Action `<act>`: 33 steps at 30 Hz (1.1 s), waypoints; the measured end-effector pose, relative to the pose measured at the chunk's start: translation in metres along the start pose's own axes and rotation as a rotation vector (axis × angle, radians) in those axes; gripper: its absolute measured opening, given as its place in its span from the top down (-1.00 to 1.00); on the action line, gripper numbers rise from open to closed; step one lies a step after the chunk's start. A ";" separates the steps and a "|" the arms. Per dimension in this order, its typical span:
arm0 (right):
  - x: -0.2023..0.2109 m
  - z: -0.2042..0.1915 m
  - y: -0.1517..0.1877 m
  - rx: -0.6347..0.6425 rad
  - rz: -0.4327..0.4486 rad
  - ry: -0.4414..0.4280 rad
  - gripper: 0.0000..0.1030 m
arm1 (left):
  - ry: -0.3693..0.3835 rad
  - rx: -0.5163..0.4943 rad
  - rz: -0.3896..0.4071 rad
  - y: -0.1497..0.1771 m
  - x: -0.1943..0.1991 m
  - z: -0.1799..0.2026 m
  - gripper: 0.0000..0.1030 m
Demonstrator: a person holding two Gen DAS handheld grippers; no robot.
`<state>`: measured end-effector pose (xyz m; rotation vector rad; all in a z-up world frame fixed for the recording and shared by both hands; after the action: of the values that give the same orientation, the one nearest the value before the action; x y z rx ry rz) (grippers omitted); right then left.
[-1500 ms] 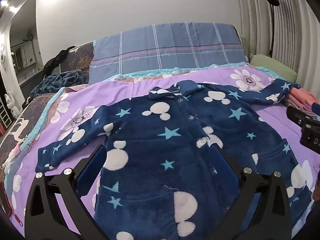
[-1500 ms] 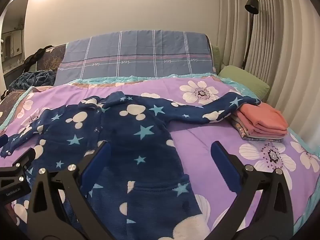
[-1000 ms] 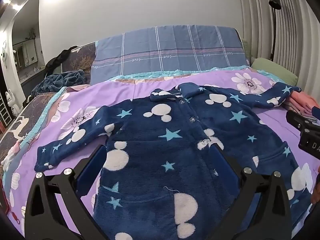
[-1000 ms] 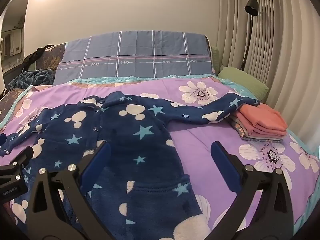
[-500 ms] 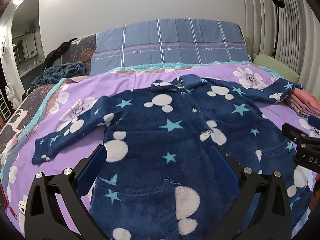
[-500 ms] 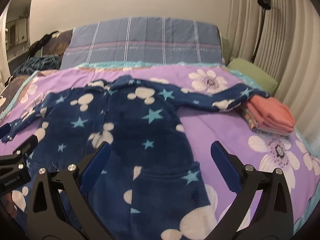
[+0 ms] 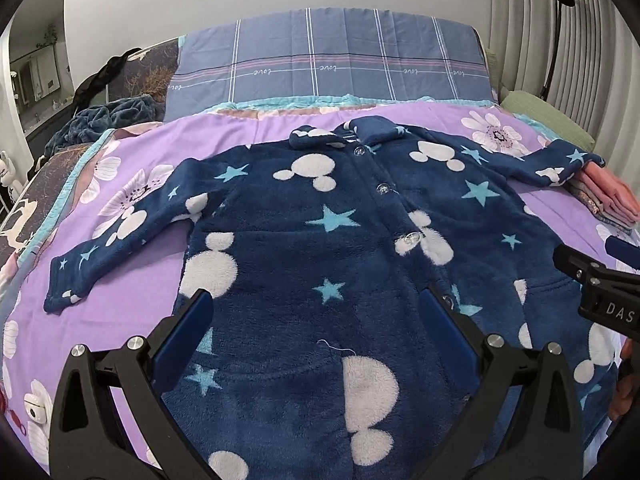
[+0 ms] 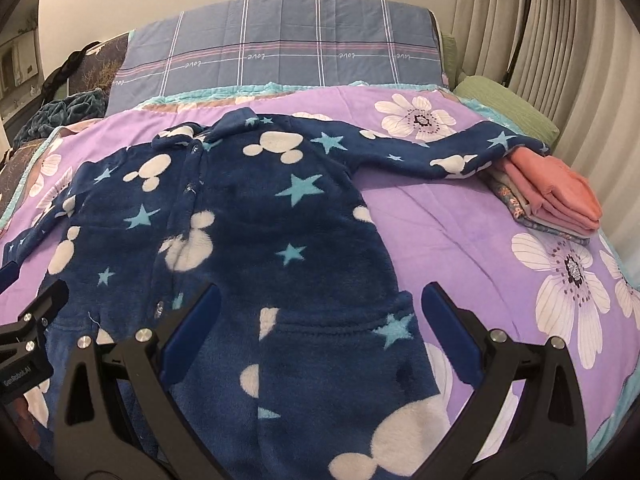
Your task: Fold small clothes
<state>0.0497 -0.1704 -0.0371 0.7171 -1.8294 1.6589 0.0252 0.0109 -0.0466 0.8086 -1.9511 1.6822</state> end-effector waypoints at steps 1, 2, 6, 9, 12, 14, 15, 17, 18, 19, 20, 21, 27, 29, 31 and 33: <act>0.000 0.000 0.000 -0.001 0.001 0.001 -0.96 | -0.003 0.003 0.001 0.000 -0.001 0.000 -0.97; -0.001 0.000 -0.001 -0.001 0.001 0.003 -0.96 | -0.008 0.006 0.001 0.001 -0.001 -0.001 -0.97; -0.002 -0.002 -0.003 0.007 0.004 0.012 -0.96 | -0.023 0.004 0.005 0.000 -0.003 -0.001 -0.97; -0.002 -0.001 -0.003 0.007 0.003 0.013 -0.96 | -0.023 0.006 0.004 0.000 -0.003 -0.002 -0.97; -0.003 -0.001 -0.004 0.008 0.000 0.011 -0.96 | -0.019 0.020 0.022 0.000 -0.001 -0.004 -0.97; -0.003 -0.002 -0.004 0.013 -0.002 0.008 -0.96 | -0.011 0.040 0.033 -0.001 0.000 -0.008 -0.97; -0.003 -0.002 -0.004 0.015 -0.003 0.007 -0.96 | -0.008 0.054 0.038 -0.001 0.000 -0.010 -0.97; -0.003 -0.003 -0.004 0.017 -0.003 0.004 -0.96 | -0.007 0.066 0.042 -0.002 0.000 -0.013 -0.97; -0.003 -0.004 -0.004 0.018 -0.003 0.002 -0.96 | -0.011 0.067 0.048 -0.002 -0.001 -0.015 -0.97; -0.003 -0.004 -0.004 0.020 -0.001 0.002 -0.96 | -0.016 0.064 0.052 -0.002 0.000 -0.015 -0.97; -0.002 -0.005 -0.004 0.022 0.000 0.004 -0.96 | -0.028 0.059 0.060 -0.002 0.000 -0.016 -0.97; -0.002 -0.005 -0.004 0.026 0.004 0.009 -0.96 | -0.036 0.057 0.065 -0.002 0.000 -0.017 -0.97; -0.003 -0.007 -0.005 0.030 0.002 0.013 -0.96 | -0.046 0.092 0.105 -0.003 0.003 -0.028 -0.97; -0.003 -0.007 -0.005 0.032 0.003 0.014 -0.96 | -0.021 0.083 0.114 -0.004 0.004 -0.029 -0.97; -0.002 -0.008 -0.006 0.034 0.005 0.010 -0.96 | -0.008 0.077 0.106 -0.004 0.004 -0.030 -0.97; -0.002 -0.008 -0.006 0.035 0.006 0.005 -0.96 | 0.005 0.087 0.087 -0.006 0.004 -0.033 -0.97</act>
<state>0.0560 -0.1627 -0.0335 0.7228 -1.8049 1.6986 0.0251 0.0427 -0.0345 0.7596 -1.9463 1.8290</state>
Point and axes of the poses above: each gripper's, at about its wrist camera, not at the fingertips, and x roughly against the way its jaws point, z to its right, y to its underside, the point moved 1 cm from there along -x, roughly the way its jaws point, and after that the axes turned 11 degrees about -y, right-handed, at the moved point
